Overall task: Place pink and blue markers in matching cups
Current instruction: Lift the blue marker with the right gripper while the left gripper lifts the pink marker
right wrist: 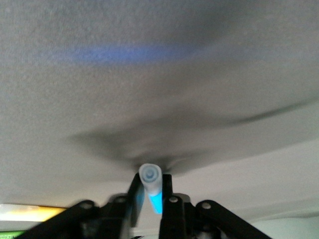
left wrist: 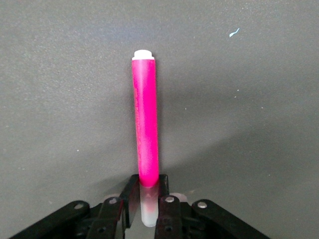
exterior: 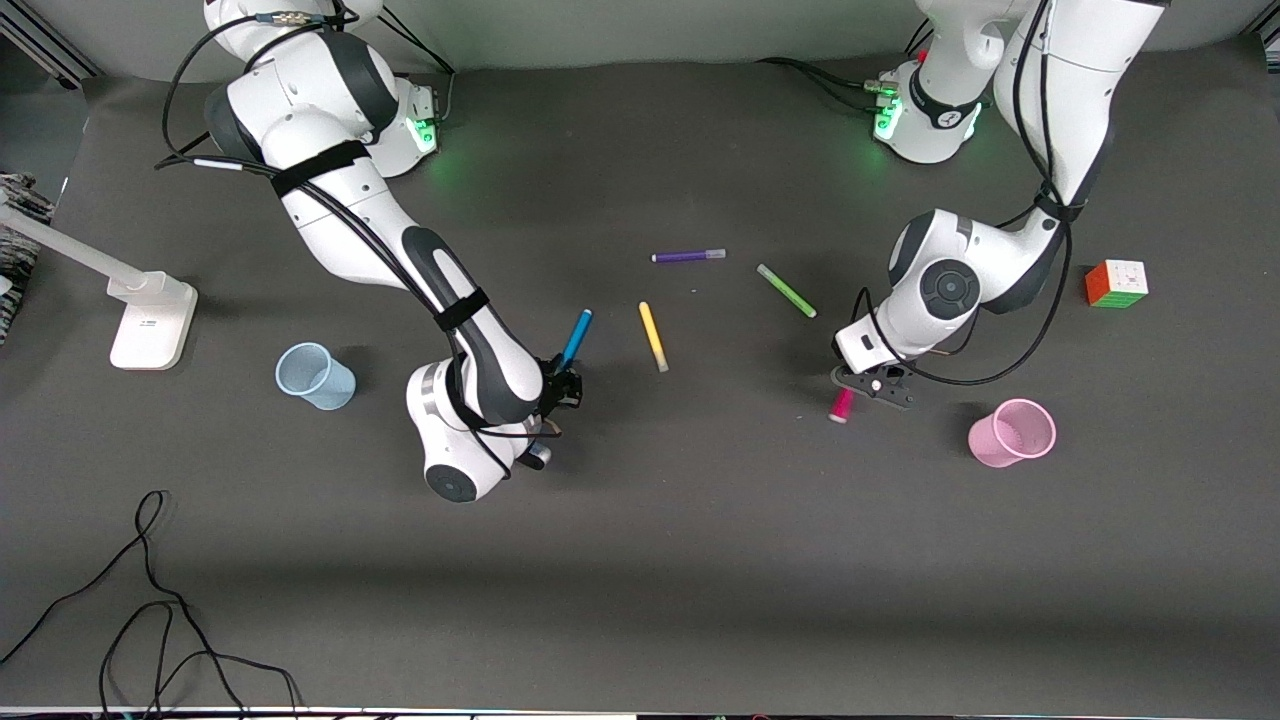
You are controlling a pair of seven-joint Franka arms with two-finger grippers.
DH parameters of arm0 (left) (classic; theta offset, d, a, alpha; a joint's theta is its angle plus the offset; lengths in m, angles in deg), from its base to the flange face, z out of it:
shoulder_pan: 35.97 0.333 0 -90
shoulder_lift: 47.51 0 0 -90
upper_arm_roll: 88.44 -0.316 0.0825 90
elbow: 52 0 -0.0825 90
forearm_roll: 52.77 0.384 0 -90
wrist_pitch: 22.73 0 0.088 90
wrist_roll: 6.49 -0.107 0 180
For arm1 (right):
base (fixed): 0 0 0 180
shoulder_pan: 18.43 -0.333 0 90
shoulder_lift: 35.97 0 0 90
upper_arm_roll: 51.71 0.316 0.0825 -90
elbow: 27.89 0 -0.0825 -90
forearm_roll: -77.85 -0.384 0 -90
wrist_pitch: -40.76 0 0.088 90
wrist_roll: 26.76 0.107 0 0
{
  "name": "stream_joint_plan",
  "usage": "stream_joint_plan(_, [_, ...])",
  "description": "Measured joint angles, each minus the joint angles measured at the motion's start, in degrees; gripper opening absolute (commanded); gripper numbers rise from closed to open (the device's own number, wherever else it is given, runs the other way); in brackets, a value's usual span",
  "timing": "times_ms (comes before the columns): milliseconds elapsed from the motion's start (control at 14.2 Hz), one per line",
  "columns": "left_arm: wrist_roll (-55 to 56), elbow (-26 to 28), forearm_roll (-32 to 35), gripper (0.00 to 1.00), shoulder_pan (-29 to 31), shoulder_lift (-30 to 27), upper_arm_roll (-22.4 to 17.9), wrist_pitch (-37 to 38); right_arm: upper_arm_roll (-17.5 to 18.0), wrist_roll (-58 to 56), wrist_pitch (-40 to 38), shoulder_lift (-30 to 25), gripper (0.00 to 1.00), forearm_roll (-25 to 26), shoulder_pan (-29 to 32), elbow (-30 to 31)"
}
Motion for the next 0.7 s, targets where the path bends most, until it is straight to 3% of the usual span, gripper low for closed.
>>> stream_joint_plan(281, [1.4, -2.5, 0.0, 0.00, 0.0, -0.2, 0.1, 6.2, 0.0, 0.0, 0.0, 0.0, 0.00, 0.0, 0.0, -0.1])
stream_joint_plan(491, [2.3, -11.4, 0.0, 0.00, 0.3, -1.7, 0.0, 23.1, -0.2, 0.5, 0.8, -0.4, 0.00, 0.0, 0.0, -0.8])
stream_joint_plan(702, [3.9, -24.3, -1.0, 0.00, 2.6, -4.6, -0.1, 42.4, -1.9, 4.0, 1.7, -4.7, 0.00, 0.9, -0.2, -2.5])
